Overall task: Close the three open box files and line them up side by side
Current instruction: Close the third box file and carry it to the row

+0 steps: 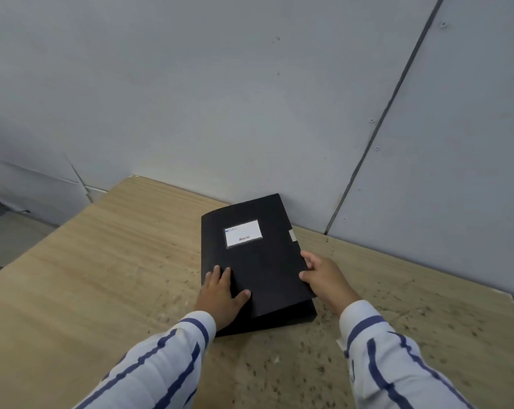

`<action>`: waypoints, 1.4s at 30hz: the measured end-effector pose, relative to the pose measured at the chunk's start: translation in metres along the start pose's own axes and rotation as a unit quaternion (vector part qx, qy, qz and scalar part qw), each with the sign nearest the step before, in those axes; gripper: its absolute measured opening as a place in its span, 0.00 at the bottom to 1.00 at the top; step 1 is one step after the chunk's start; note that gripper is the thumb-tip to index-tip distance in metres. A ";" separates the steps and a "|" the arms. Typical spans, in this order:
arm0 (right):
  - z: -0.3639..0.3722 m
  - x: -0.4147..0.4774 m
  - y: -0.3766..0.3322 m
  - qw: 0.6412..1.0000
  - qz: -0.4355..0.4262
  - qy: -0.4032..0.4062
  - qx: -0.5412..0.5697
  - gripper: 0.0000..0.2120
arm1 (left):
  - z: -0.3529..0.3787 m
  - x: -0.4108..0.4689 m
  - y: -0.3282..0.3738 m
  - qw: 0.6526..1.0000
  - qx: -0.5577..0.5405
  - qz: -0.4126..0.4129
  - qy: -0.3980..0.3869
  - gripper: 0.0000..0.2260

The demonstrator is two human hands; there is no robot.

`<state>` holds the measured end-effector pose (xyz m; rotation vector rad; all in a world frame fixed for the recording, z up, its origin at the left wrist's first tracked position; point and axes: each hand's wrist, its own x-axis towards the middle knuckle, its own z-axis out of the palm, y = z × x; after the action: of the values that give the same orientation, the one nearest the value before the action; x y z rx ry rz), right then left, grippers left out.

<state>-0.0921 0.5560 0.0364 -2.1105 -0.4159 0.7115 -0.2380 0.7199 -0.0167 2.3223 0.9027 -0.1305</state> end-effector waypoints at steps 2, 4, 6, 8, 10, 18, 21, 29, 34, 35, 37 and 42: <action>0.004 0.003 0.012 0.999 0.021 0.000 -0.044 0.28 | 0.004 0.004 -0.003 1.000 0.023 -0.019 0.009 0.37; 0.010 0.006 0.024 0.996 0.035 -0.001 -0.084 0.28 | 0.009 0.006 -0.008 0.999 0.026 -0.037 0.023 0.39; 0.017 0.007 0.032 0.992 0.051 0.000 -0.116 0.27 | 0.013 0.006 -0.014 0.998 0.020 -0.050 0.026 0.40; 0.025 0.010 0.036 0.986 0.071 0.010 -0.152 0.26 | 0.016 0.007 -0.018 0.998 0.018 -0.050 0.024 0.41; 0.032 0.011 0.035 0.975 0.078 0.036 -0.207 0.25 | 0.017 0.007 -0.019 0.998 0.015 -0.050 0.025 0.41; 0.051 0.017 0.043 0.973 0.028 -0.011 -0.228 0.31 | 0.015 0.008 -0.023 0.998 -0.041 -0.047 0.029 0.39; 0.050 0.014 0.049 0.988 0.033 0.009 -0.152 0.33 | 0.011 0.005 -0.024 0.987 -0.131 -0.078 0.047 0.40; 0.042 -0.012 0.052 0.995 0.084 0.048 -0.010 0.22 | 0.007 -0.009 -0.024 0.969 -0.232 -0.065 0.063 0.32; 0.035 -0.045 0.063 0.992 0.093 0.075 0.027 0.22 | 0.013 -0.028 -0.016 0.970 -0.235 -0.034 0.045 0.33; 0.032 -0.052 0.066 0.991 0.097 0.083 0.032 0.22 | 0.015 -0.031 -0.013 0.971 -0.234 -0.027 0.040 0.33; 0.026 -0.066 0.071 0.988 0.109 0.104 0.036 0.21 | 0.020 -0.036 -0.006 0.972 -0.233 -0.011 0.022 0.34; 0.004 -0.099 0.089 0.980 0.125 0.147 0.056 0.20 | 0.034 -0.049 0.021 0.972 -0.230 0.035 -0.012 0.34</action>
<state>-0.1690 0.4546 -0.0042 -2.1377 0.0509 0.5370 -0.2576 0.6596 -0.0176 1.9113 0.7448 0.0753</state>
